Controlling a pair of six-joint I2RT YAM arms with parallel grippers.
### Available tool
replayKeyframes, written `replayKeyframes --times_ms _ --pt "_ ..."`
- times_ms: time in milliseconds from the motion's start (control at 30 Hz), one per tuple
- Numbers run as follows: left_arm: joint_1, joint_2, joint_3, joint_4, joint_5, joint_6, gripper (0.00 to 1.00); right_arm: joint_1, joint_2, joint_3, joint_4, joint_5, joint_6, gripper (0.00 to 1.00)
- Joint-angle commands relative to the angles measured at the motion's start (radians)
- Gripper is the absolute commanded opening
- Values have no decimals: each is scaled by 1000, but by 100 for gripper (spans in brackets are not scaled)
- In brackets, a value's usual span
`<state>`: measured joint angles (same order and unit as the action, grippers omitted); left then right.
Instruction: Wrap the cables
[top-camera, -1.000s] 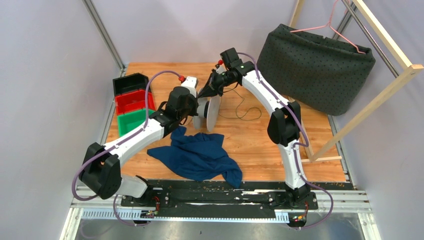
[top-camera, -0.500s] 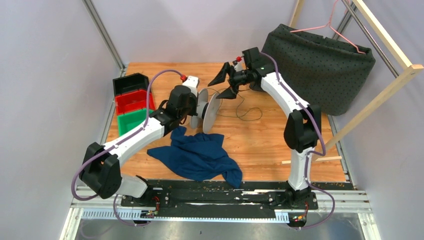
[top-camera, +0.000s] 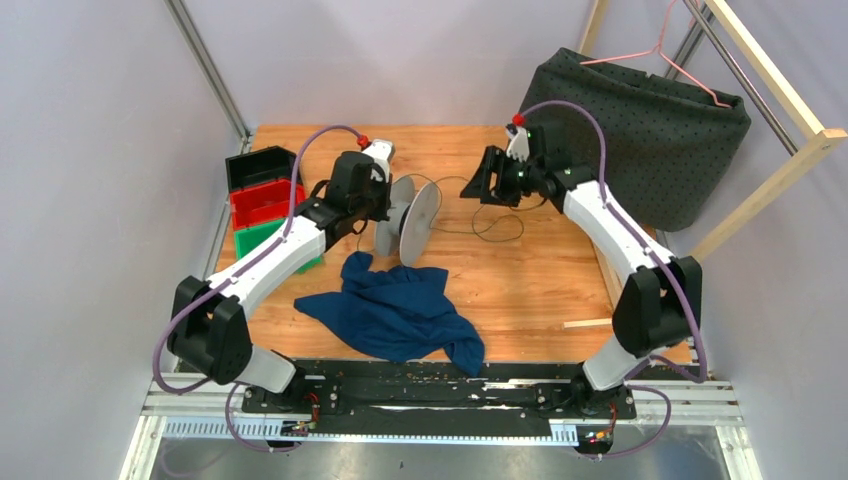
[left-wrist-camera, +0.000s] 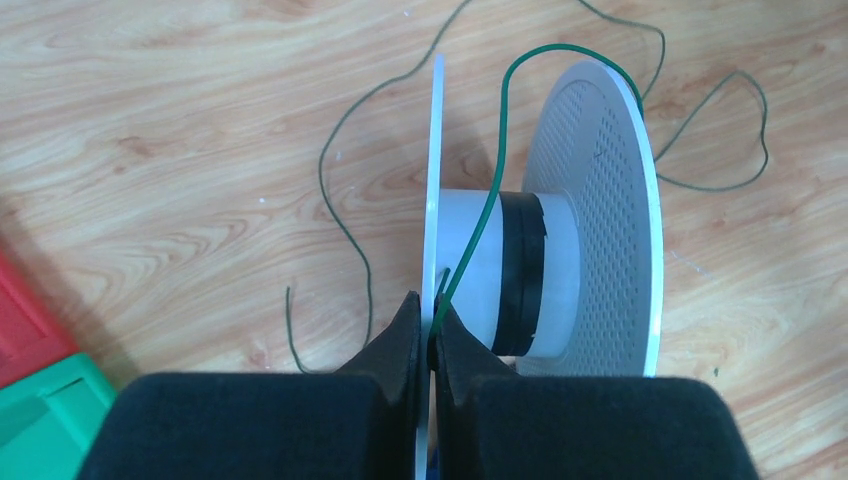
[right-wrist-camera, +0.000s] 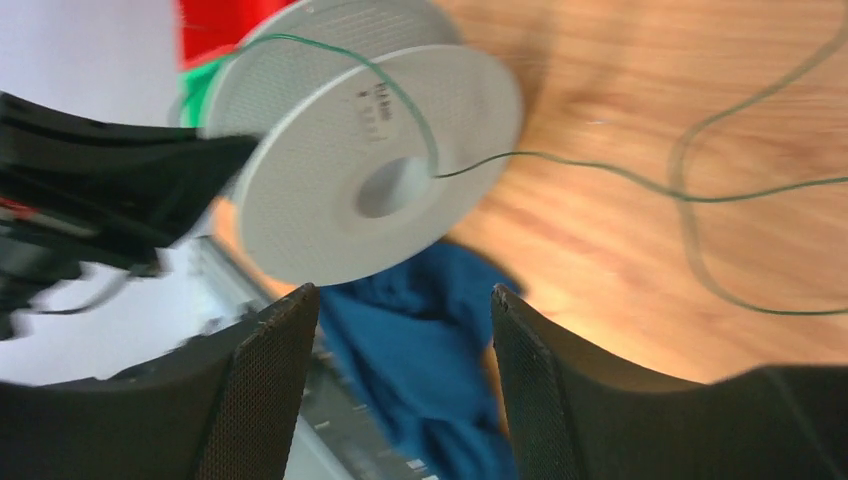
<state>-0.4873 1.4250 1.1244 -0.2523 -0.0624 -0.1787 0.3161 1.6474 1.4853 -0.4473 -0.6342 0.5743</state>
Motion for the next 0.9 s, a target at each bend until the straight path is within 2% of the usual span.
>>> replayKeyframes --times_ms 0,233,333,433,633,733,867 --pt "0 41 58 -19 56 27 0 23 -58 -214 231 316 -180 66" --pt "2 74 103 -70 80 65 0 61 33 -283 430 270 -283 63" --pt "10 83 137 -102 112 71 0 127 60 -309 545 276 -415 62" --pt "24 100 187 -155 118 50 0 180 79 -334 591 285 -556 61" --pt "33 116 253 -225 41 17 0 239 108 -390 609 332 -754 61" --pt "40 130 290 -282 -23 -2 0 246 125 -437 677 375 -791 63" --pt "53 142 328 -338 -71 8 0 247 172 -419 694 405 -826 66"
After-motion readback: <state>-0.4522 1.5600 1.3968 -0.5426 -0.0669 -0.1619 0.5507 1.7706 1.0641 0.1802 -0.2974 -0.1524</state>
